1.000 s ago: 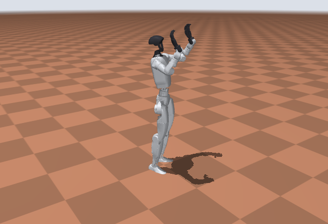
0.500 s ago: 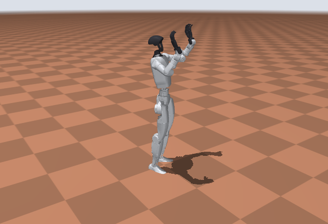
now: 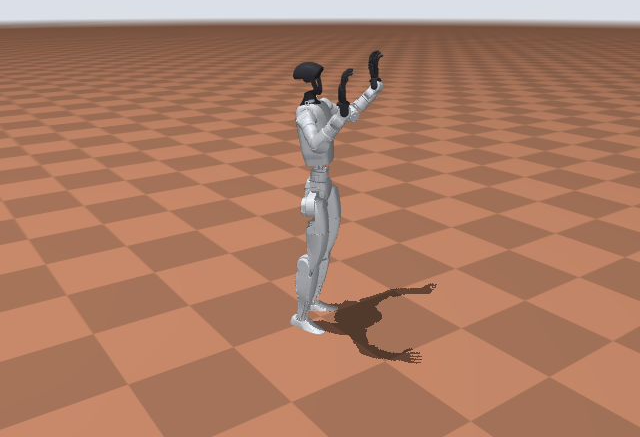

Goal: Upper body actions

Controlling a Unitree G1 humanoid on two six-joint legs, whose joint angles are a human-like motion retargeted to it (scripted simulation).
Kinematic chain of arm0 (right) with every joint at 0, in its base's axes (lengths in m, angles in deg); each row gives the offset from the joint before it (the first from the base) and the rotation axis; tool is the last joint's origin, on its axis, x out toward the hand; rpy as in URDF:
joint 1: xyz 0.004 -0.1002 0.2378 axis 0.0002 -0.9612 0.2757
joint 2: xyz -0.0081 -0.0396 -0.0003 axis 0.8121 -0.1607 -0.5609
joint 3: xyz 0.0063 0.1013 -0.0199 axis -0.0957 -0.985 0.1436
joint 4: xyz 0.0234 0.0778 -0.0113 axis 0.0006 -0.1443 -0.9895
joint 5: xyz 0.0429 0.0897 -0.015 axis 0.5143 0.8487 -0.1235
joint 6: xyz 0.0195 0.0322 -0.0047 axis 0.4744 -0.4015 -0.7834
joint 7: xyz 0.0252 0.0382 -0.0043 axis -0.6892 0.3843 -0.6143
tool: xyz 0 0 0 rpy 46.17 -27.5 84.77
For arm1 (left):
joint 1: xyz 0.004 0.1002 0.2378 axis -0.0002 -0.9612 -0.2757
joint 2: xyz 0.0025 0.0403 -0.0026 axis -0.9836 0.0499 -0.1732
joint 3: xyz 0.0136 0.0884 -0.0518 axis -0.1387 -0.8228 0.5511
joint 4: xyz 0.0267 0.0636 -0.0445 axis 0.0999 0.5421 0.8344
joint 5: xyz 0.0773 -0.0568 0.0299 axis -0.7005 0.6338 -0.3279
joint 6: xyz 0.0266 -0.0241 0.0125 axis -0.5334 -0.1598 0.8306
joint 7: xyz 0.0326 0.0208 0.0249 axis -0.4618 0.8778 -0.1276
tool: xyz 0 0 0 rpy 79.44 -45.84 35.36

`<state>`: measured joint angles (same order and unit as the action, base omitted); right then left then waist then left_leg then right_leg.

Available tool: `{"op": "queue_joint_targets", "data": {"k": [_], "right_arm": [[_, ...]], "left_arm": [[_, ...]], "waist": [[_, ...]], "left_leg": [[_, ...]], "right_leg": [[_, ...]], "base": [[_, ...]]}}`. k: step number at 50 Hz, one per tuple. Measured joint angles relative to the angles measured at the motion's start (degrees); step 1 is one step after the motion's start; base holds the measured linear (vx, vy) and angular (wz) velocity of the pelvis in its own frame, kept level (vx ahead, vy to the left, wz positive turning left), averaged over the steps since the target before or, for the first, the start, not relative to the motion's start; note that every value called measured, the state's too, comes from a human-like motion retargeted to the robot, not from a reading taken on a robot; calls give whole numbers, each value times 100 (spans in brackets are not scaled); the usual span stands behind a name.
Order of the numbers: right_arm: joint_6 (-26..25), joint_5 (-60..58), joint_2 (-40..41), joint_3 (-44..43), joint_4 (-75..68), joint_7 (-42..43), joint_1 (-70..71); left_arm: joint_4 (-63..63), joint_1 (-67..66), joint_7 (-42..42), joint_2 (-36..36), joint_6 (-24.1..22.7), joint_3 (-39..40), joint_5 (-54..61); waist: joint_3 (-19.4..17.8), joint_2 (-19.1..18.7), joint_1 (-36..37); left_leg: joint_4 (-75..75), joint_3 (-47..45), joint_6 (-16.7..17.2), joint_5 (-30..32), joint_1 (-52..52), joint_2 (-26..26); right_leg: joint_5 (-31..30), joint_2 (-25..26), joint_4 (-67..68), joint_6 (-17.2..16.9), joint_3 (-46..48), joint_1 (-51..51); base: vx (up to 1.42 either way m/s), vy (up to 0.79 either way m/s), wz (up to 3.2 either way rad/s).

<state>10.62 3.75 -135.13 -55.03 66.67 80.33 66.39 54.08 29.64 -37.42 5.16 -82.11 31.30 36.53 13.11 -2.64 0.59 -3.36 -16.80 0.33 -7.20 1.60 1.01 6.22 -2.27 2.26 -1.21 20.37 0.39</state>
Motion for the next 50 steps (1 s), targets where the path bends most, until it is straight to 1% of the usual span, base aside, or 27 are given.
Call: {"op": "queue_joint_targets", "data": {"k": [2, 5, 8, 10, 13, 15, 17, 18, 20, 22, 25, 27, 29, 31, 32, 33, 35, 36, 38, 40, 42, 43, 45, 48, 50], "right_arm": [[140, -20, 41, -356, -155, -398, -637], [274, -240, 292, -807, -441, -670, -1626], [407, -550, 837, -981, -858, -704, -2482], [432, -724, 1327, -932, -1242, -624, -2908], [441, -795, 2130, -696, -1909, -699, -3393], [372, -805, 2647, -487, -2430, -848, -3636], [245, -799, 3047, -240, -3088, -985, -3827], [195, -812, 3189, -120, -3451, -1078, -3905], [122, -883, 3402, 131, -4286, -1316, -3994], [9, -1090, 3535, 383, -5300, -1668, -3956], [-607, -1483, 3714, 696, -6963, -2334, -3742], [-1096, -1606, 3871, 883, -7977, -3190, -3599], [-1461, -1319, 4057, 1052, -8794, -4284, -3492], [-1687, -695, 4212, 1285, -9316, -5290, -3480], [-1769, -380, 4288, 1415, -9480, -5627, -3509], [-1819, -138, 4373, 1530, -9579, -5773, -3557], [-1785, 220, 4549, 1725, -9624, -5628, -3668], [-1753, 252, 4602, 1807, -9558, -5316, -3711], [-1688, 181, 4653, 1900, -9388, -4697, -3758], [-1545, -66, 4618, 1914, -9227, -4436, -3751], [-1499, -377, 4504, 2034, -9133, -4646, -3684], [-1491, -516, 4444, 2126, -9094, -4820, -3651], [-1497, -778, 4335, 2259, -9003, -5096, -3583], [-1447, -880, 4282, 2251, -8939, -5057, -3514], [-1391, -747, 4293, 2138, -8933, -4905, -3485]], "left_arm": [[92, -671, 161, -19, 19, 428, 229], [310, -1732, 471, 166, 47, 964, 627], [649, -2641, 1273, 644, 275, 1258, 1048], [932, -3101, 2151, 1063, 608, 1359, 1278], [1466, -3621, 3875, 1758, 1158, 1398, 1454], [1959, -3871, 4935, 2243, 1651, 1343, 1461], [2628, -4005, 5672, 2738, 2158, 1211, 1293], [3006, -4056, 5887, 2951, 2335, 1149, 1194], [3825, -4137, 5988, 3248, 2419, 1008, 1124], [4714, -4187, 5731, 3416, 2341, 822, 1143], [5902, -4283, 5504, 3599, 2209, 447, 1051], [6609, -4297, 5406, 3729, 2279, 281, 856], [7229, -4285, 5267, 3910, 2315, 148, 803], [7634, -4308, 5173, 4103, 2408, 8, 942], [7740, -4344, 5142, 4203, 2468, -43, 1035], [7775, -4400, 5126, 4307, 2509, -78, 1139], [7748, -4514, 5137, 4508, 2483, -212, 1333], [7704, -4564, 5190, 4596, 2421, -295, 1349], [7607, -4663, 5374, 4746, 2287, -458, 1281], [7530, -4756, 5690, 4846, 2118, -637, 1084], [7489, -4804, 5913, 4849, 2044, -788, 734], [7459, -4817, 5875, 4816, 2099, -851, 573], [7361, -4809, 5814, 4727, 2119, -913, 348], [7265, -4776, 5898, 4573, 2081, -1032, 110], [7198, -4739, 5994, 4494, 2112, -1160, -26]], "waist": [[-59, 4, 5], [-123, 12, 20], [-182, 16, 38], [-252, 19, 65], [-397, 31, 94], [-490, 35, 108], [-554, 32, 117], [-584, 27, 117], [-643, 19, 107], [-706, 25, 76], [-802, 35, 46], [-843, 47, 49], [-878, 57, 73], [-920, 62, 117], [-938, 76, 215], [-945, 115, 461], [-984, 136, 766], [-1015, 141, 772], [-1067, 152, 658], [-1086, 240, 308], [-1048, 277, 150], [-1022, 269, 123], [-1001, 239, 214], [-997, 186, 507], [-909, 162, 65]], "left_leg": [[5, -21, 1, 0, -5, 2], [11, -38, 1, 4, -7, 4], [14, -43, -3, 11, -18, 3], [17, -44, -8, 18, -44, 0], [20, -25, -17, 32, -90, -12], [25, -10, -23, 44, -118, -19], [32, -4, -28, 57, -138, -22], [34, -6, -29, 62, -146, -21], [36, -17, -31, 69, -162, -18], [38, -36, -34, 74, -183, -19], [40, -66, -40, 77, -210, -18], [45, -90, -42, 77, -235, -19], [52, -113, -44, 78, -260, -19], [57, -133, -46, 78, -284, -17], [62, -223, -44, 68, -306, -17], [73, -474, -34, 39, -345, -18], [76, -763, -13, 4, -407, 19], [76, -754, -15, 6, -416, 12], [75, -628, -33, 25, -409, -26], [-97, -286, 113, 41, -287, 30], [-201, -170, 176, 64, -157, 59], [-187, -166, 169, 83, -137, 55], [-138, -303, 119, 130, -127, 52], [-39, -583, 12, 171, -176, 32], [-53, -82, 36, 64, -189, -35]], "right_leg": [[-8, 4, -1, 4, -19, 9], [-17, 10, -2, 9, -42, 20], [-24, 16, -2, 17, -52, 15], [-32, 22, -3, 23, -56, -10], [-40, 23, -10, 33, -45, -65], [-45, 24, -16, 37, -36, -102], [-52, 28, -23, 39, -27, -129], [-56, 28, -26, 39, -24, -139], [-65, 29, -29, 38, -26, -154], [-75, 30, -31, 41, -32, -169], [-89, 35, -31, 47, -56, -183], [-98, 37, -30, 50, -75, -191], [-108, 40, -29, 53, -95, -199], [-116, 44, -27, 56, -114, -206], [-107, 88, -48, 91, -200, -229], [-72, 216, -116, 191, -437, -288], [-54, 304, -170, 234, -715, -358], [-64, 298, -176, 235, -699, -367], [-81, 265, -190, 231, -573, -384], [-109, 21, -116, 149, -278, -318], [-132, -93, -106, 110, -169, -277], [-143, -108, -109, 97, -160, -261], [-175, -88, -98, 90, -294, -213], [-213, -15, -57, 88, -579, -151], [-152, -82, -61, 47, -91, -176]], "base": [[0, -3, -4], [0, 0, 0], [0, 0, 0], [0, 0, 0], [-3, -2, 4], [0, 0, 0], [0, 0, 0], [0, 0, 0], [0, 0, 0], [-3, -2, -4], [-4, -2, -6], [0, 0, 0], [0, 0, 0], [1, -1, -16], [4, -2, -102], [4, -3, -147], [3, -4, -120], [0, -3, -23], [-3, -1, 62], [-3, 2, 122], [-3, 5, 61], [0, 0, 0], [-1, 3, -60], [0, 1, -60], [0, 2, 135]]}}
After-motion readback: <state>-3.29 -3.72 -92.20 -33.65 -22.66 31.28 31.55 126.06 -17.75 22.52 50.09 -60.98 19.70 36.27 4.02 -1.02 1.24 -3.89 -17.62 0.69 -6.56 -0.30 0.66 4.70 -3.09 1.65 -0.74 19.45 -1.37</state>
